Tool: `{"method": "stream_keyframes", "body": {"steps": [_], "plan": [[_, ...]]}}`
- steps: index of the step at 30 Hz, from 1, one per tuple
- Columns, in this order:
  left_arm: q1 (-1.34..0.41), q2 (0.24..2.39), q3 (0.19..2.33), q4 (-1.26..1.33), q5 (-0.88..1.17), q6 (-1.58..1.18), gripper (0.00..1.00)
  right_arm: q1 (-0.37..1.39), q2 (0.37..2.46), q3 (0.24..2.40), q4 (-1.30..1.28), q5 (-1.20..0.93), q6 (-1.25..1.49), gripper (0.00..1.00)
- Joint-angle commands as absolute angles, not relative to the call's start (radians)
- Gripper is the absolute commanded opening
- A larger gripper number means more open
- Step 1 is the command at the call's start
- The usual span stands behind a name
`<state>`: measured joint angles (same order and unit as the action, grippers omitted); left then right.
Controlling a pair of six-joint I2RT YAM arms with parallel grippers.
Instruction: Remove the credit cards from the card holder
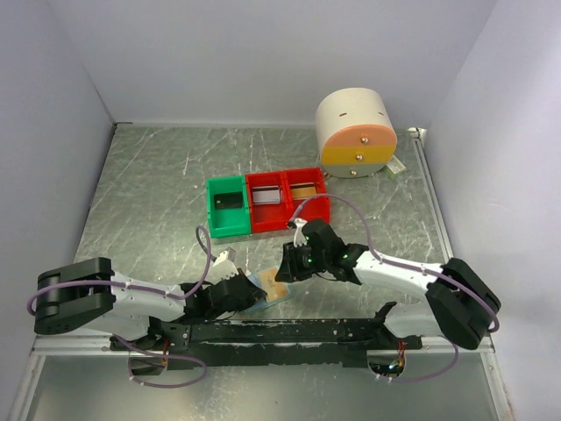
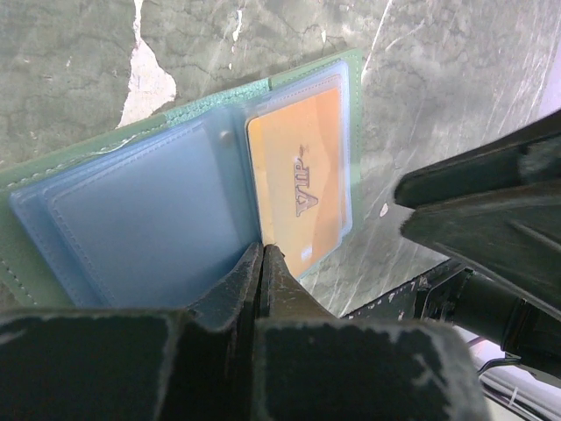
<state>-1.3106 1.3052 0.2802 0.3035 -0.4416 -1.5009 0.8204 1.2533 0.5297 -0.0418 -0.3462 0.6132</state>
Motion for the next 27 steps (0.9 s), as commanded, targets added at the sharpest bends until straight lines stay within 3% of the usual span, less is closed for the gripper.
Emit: {"method": "stream_keyframes", "body": {"steps": [1, 8, 27], "plan": [[-1.308, 1.315, 0.291, 0.291, -0.439, -1.491, 0.07, 0.825, 1.346, 0.534, -0.006, -0.403, 0.613, 0.27], [-1.308, 1.295, 0.291, 0.265, -0.432, -1.488, 0.07, 0.824, 1.446, 0.501, 0.006, -0.37, 0.621, 0.27], [-1.31, 1.23, 0.271, 0.166, -0.41, -1.508, 0.07, 0.823, 1.46, 0.483, -0.025, -0.292, 0.624, 0.26]]}}
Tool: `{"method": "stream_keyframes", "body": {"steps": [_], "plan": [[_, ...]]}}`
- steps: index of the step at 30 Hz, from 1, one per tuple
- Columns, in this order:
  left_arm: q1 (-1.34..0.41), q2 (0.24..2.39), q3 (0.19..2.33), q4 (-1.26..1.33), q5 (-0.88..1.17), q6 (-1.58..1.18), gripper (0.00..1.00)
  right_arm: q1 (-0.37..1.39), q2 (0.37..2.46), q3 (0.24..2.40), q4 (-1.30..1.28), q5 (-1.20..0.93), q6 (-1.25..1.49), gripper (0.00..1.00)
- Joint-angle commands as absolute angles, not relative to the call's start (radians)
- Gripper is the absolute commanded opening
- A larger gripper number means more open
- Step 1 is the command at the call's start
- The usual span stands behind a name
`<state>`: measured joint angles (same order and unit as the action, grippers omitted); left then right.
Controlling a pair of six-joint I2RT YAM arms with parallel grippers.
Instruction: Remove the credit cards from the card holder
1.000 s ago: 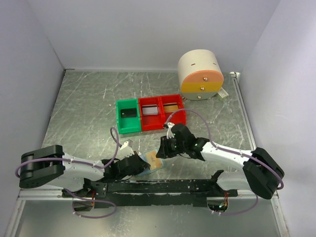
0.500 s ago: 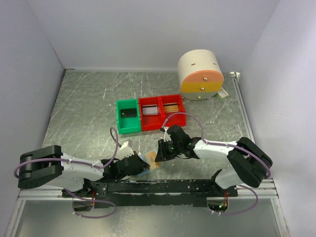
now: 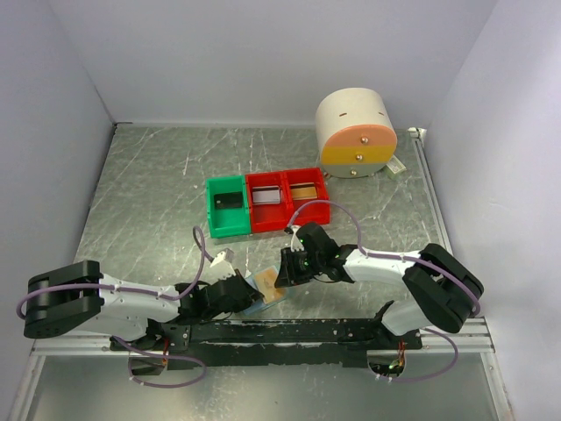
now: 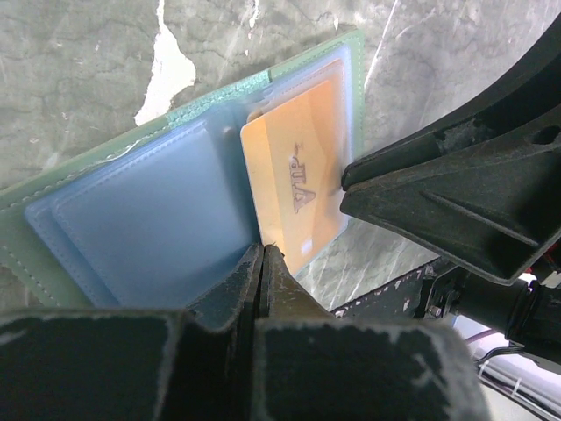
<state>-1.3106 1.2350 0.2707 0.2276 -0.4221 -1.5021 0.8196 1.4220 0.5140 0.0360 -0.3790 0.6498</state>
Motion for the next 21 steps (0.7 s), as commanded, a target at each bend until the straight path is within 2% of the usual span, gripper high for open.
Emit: {"method": "stream_keyframes", "body": {"steps": [1, 7, 16, 21], "plan": [[-1.311, 1.229, 0.275, 0.153, -0.413, -1.511, 0.07, 0.823, 1.462, 0.484, -0.025, -0.292, 0.624, 0.26], [-1.321, 1.208, 0.291, 0.081, -0.441, -1.533, 0.07, 0.823, 1.454, 0.496, -0.034, -0.301, 0.619, 0.26], [-1.322, 1.22, 0.287, 0.131, -0.436, -1.511, 0.07, 0.824, 1.349, 0.597, -0.084, -0.364, 0.569, 0.29], [-1.323, 1.226, 0.301, 0.136, -0.439, -1.494, 0.09, 0.824, 1.394, 0.628, -0.057, -0.421, 0.572, 0.29]]}}
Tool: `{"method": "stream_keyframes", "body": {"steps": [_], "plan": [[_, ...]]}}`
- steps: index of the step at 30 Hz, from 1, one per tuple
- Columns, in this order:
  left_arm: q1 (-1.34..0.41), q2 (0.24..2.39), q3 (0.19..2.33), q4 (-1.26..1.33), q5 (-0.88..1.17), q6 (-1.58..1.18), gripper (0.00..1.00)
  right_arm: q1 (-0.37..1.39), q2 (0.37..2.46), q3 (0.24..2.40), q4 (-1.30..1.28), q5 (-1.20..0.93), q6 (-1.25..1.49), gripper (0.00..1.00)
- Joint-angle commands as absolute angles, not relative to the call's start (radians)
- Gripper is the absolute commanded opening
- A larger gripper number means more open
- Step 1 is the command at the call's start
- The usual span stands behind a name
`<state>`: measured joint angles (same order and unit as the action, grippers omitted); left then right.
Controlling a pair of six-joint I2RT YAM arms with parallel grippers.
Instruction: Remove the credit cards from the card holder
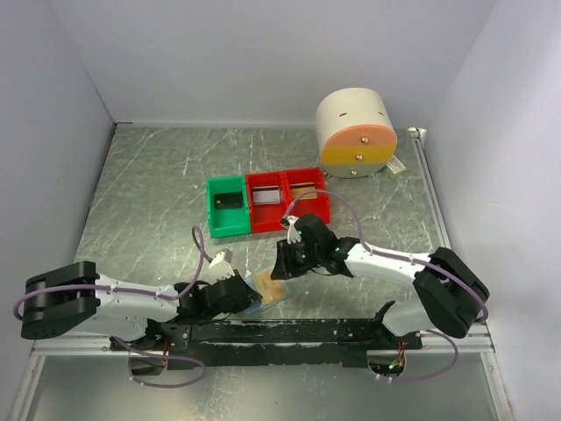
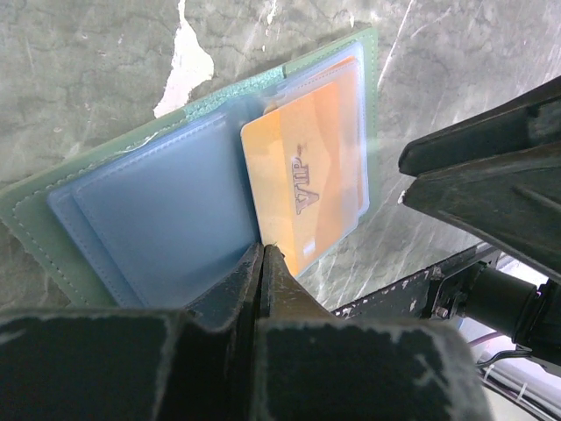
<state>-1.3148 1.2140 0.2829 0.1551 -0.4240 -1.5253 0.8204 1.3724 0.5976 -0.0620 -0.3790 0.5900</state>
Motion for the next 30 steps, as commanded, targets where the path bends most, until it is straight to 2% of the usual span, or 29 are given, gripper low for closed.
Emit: {"method": "stream_keyframes", "body": {"steps": [1, 10, 17, 20, 25, 30], "plan": [[-1.324, 1.226, 0.302, 0.133, -0.441, -1.49, 0.09, 0.824, 1.409, 0.624, -0.042, -0.433, 0.577, 0.29], [-1.325, 1.221, 0.275, 0.185, -0.437, -1.488, 0.15, 0.824, 1.535, 0.588, 0.013, -0.47, 0.575, 0.29], [-1.325, 1.22, 0.202, 0.298, -0.439, -1.526, 0.34, 0.825, 1.562, 0.541, 0.033, -0.444, 0.594, 0.29], [-1.325, 1.231, 0.149, 0.401, -0.443, -1.543, 0.39, 0.824, 1.56, 0.522, 0.043, -0.44, 0.606, 0.29], [-1.325, 1.292, 0.106, 0.533, -0.446, -1.568, 0.41, 0.824, 1.554, 0.507, 0.052, -0.438, 0.613, 0.29], [-1.325, 1.376, 0.072, 0.675, -0.465, -1.615, 0.39, 0.824, 1.556, 0.504, 0.053, -0.441, 0.612, 0.29]]}}
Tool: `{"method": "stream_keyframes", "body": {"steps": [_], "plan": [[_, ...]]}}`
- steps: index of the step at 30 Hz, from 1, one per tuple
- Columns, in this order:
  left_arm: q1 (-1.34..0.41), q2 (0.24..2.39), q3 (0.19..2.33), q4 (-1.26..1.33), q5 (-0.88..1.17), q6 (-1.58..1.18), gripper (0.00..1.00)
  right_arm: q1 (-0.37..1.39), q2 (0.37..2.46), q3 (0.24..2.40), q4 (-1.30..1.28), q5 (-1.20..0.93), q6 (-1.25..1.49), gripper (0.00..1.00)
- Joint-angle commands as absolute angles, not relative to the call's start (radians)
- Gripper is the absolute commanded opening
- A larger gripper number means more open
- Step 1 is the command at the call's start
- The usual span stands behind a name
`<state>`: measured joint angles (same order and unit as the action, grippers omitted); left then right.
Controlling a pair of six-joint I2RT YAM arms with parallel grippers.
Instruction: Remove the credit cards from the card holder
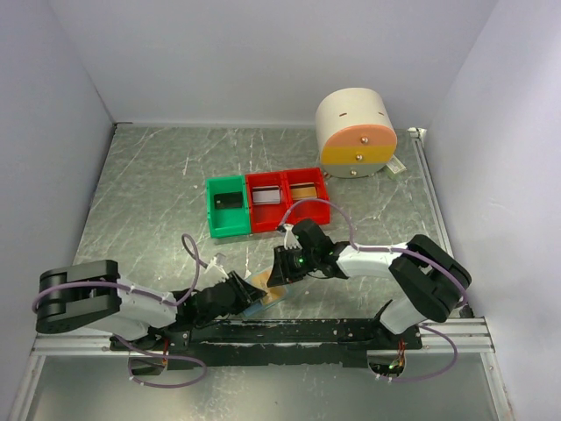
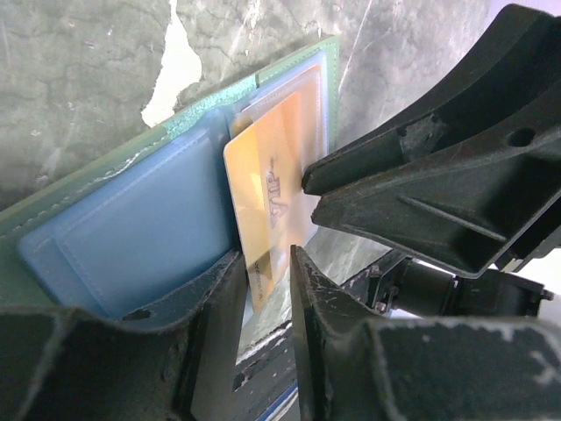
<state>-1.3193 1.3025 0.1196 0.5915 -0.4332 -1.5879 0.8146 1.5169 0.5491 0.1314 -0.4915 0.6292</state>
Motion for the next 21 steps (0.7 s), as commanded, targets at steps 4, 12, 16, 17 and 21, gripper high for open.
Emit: {"method": "stream_keyframes", "body": {"steps": [4, 12, 16, 17, 21], "plan": [[-1.325, 1.448, 0.051, 0.809, -0.468, -1.615, 0.32, 0.824, 1.556, 0.498, 0.057, -0.443, 0.613, 0.29], [-1.325, 1.387, 0.082, 0.647, -0.441, -1.63, 0.12, 0.823, 1.552, 0.511, 0.008, -0.371, 0.599, 0.29], [-1.334, 1.3, 0.117, 0.453, -0.447, -1.645, 0.08, 0.822, 1.55, 0.52, -0.002, -0.353, 0.594, 0.29], [-1.337, 1.281, 0.121, 0.415, -0.45, -1.649, 0.07, 0.821, 1.552, 0.522, -0.005, -0.35, 0.593, 0.29], [-1.346, 1.214, 0.11, 0.324, -0.458, -1.671, 0.08, 0.822, 1.554, 0.529, -0.016, -0.342, 0.586, 0.29]]}}
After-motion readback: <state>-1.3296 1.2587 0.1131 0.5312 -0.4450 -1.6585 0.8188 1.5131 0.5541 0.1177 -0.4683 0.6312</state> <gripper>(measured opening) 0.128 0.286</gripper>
